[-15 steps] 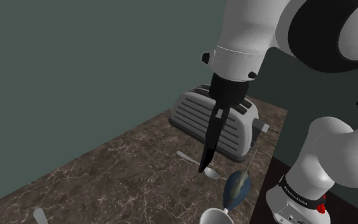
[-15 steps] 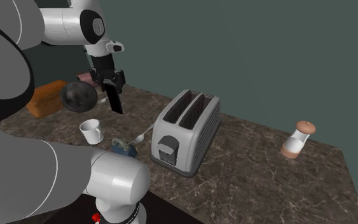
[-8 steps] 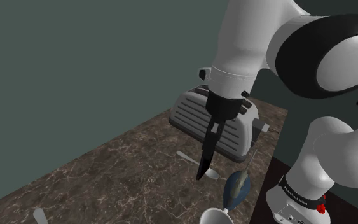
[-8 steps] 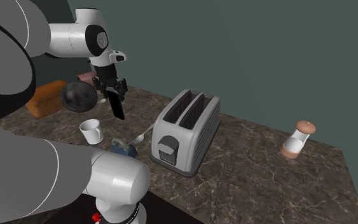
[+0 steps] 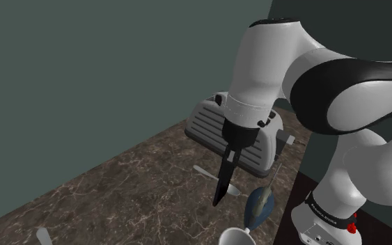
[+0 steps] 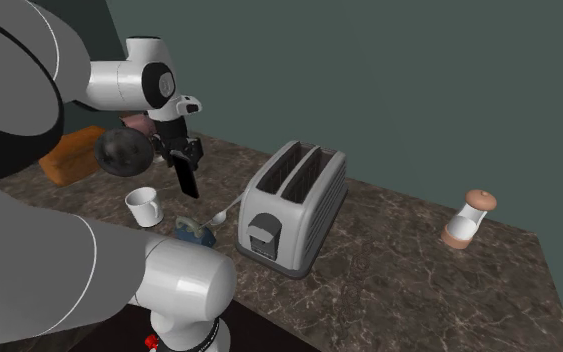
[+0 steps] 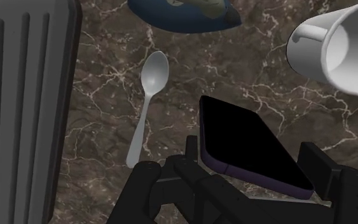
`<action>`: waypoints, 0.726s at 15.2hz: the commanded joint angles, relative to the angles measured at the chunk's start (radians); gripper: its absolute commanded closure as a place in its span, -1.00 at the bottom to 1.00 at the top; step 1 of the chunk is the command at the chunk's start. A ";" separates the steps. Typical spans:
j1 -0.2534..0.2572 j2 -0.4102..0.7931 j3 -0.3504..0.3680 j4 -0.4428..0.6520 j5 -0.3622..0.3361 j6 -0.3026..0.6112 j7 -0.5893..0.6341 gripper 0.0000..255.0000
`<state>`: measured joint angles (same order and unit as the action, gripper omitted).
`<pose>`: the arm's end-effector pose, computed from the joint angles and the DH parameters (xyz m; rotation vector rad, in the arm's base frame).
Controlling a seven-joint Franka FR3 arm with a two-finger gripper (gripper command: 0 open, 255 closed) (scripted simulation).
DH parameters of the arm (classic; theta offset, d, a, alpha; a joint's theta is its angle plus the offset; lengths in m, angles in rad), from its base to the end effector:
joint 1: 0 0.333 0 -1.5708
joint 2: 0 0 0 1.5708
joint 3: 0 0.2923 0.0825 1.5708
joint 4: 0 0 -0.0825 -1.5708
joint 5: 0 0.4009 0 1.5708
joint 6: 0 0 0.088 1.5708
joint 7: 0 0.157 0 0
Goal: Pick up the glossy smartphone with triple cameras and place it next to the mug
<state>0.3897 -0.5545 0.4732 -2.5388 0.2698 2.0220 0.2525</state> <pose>0.2633 0.3216 0.3607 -3.0691 -0.6672 -0.0021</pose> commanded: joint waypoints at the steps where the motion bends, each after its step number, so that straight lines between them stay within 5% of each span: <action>1: -0.002 0.017 0.008 -0.014 0.001 0.032 0.000 1.00; 11: -0.005 0.080 0.042 -0.090 0.010 0.170 0.005 1.00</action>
<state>0.3835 -0.4762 0.5130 -2.6251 0.2789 2.1856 0.2562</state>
